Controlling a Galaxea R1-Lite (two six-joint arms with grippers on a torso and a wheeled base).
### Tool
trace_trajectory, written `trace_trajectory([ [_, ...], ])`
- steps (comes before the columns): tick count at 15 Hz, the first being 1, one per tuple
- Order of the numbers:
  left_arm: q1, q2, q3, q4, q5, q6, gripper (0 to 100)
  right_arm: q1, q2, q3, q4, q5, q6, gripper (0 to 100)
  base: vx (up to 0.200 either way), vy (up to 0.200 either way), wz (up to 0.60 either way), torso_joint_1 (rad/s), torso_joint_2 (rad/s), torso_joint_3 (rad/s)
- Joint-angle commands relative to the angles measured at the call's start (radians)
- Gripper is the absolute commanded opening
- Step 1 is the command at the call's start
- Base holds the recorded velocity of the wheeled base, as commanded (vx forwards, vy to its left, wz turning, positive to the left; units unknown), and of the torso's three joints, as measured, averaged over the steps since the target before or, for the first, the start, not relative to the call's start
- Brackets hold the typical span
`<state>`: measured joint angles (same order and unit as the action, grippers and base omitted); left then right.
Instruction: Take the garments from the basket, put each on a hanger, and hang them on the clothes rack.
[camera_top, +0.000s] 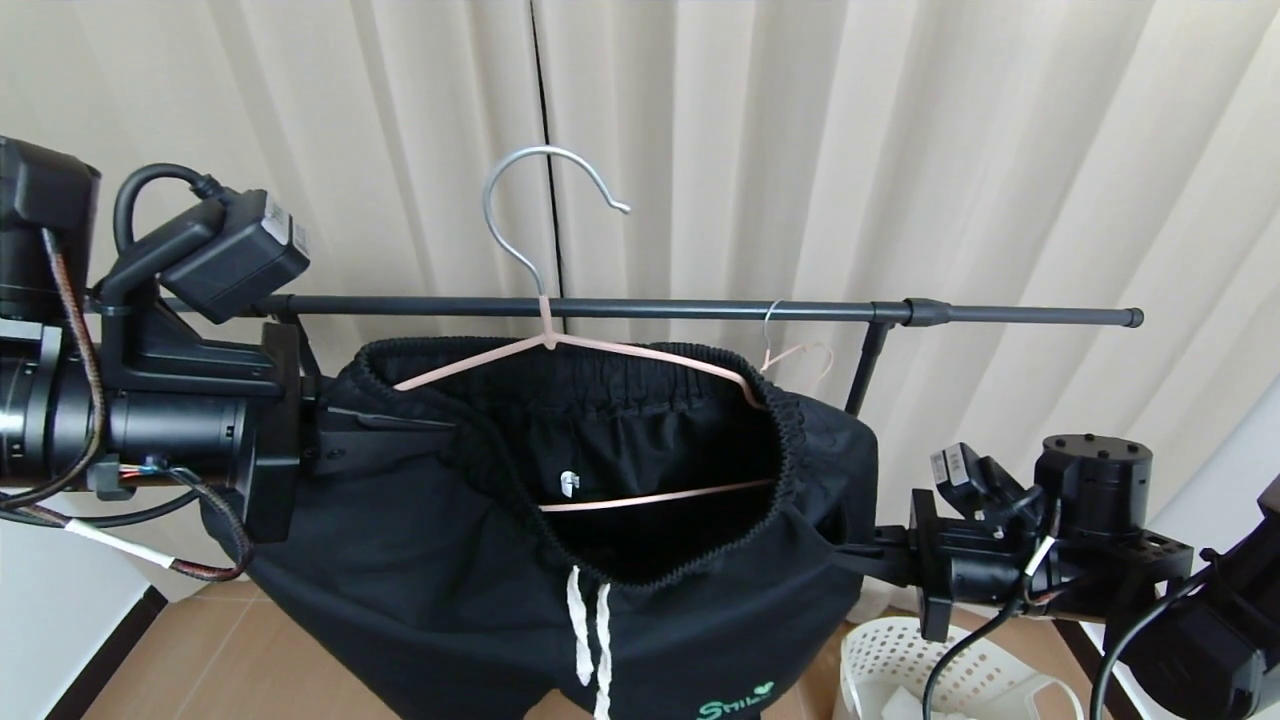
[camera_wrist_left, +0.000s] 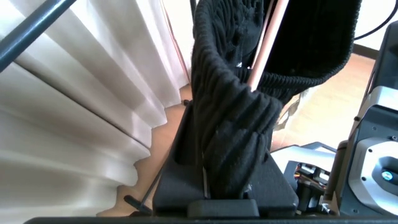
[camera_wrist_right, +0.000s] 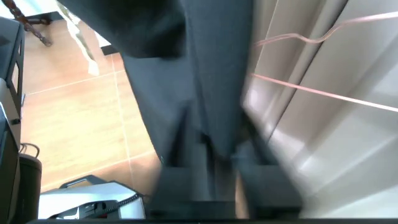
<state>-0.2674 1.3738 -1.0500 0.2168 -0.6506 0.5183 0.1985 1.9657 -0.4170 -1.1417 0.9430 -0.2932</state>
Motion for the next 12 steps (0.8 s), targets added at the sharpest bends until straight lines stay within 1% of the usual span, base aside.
trace_trajectory([
  [1, 0.011, -0.035, 0.01, -0.001, 0.0, -0.006, 0, -0.013, 0.001, -0.009, 0.0, 0.0, 0.0, 0, 0.0, 0.0, 0.0, 0.0, 0.0, 0.0],
  [3, 0.033, -0.068, 0.033, -0.001, -0.001, -0.006, 0, -0.031, -0.001, -0.016, 0.002, 0.0, 0.002, 0, 0.0, 0.0, 0.0, 0.0, 0.0, 0.0],
  [6, 0.068, -0.113, 0.064, -0.001, -0.001, -0.012, 0, -0.034, 0.001, -0.017, 0.002, 0.0, 0.003, 0, 0.0, 0.0, 0.0, 0.0, 0.0, 0.0],
  [12, 0.079, -0.121, 0.081, -0.001, 0.0, -0.023, 0, -0.031, -0.025, -0.002, 0.002, 0.0, 0.005, 0, 0.0, 0.0, 0.0, 0.0, 0.0, 0.0],
])
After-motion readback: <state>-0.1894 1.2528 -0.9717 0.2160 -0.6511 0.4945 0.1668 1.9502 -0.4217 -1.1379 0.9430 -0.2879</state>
